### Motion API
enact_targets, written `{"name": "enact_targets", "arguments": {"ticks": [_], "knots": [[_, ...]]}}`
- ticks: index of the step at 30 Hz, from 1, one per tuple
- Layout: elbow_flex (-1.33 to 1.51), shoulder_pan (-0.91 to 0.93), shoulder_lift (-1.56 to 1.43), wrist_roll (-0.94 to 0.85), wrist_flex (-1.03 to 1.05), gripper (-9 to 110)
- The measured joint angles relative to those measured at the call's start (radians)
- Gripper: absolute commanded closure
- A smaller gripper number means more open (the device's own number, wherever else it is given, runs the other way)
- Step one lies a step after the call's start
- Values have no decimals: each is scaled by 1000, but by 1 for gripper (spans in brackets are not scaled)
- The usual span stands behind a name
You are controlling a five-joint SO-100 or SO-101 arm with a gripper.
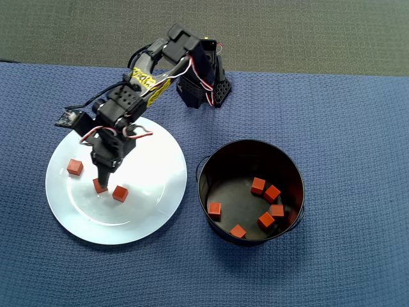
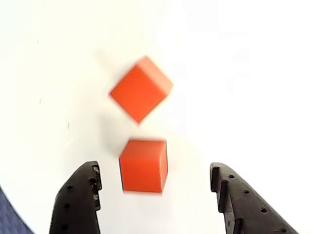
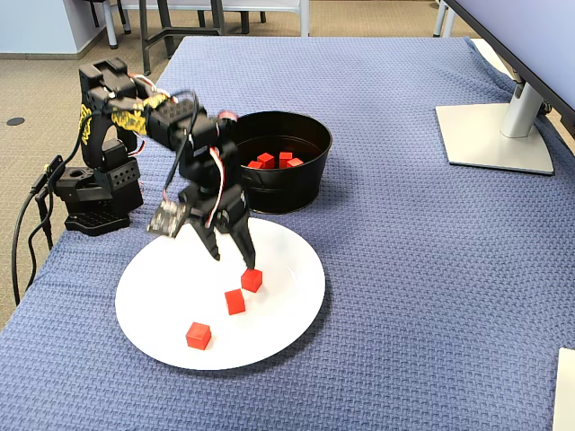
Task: Pick up the red cubes from the white plate and place them in the black recipient
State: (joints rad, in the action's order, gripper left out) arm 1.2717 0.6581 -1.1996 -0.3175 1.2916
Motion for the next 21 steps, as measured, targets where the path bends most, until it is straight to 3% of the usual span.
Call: {"name": "enact_targets", "arguments": {"ticks": [8, 21], "knots": [[-206, -8, 201, -11, 44, 82], [-302, -37, 305, -20, 46, 84]]}}
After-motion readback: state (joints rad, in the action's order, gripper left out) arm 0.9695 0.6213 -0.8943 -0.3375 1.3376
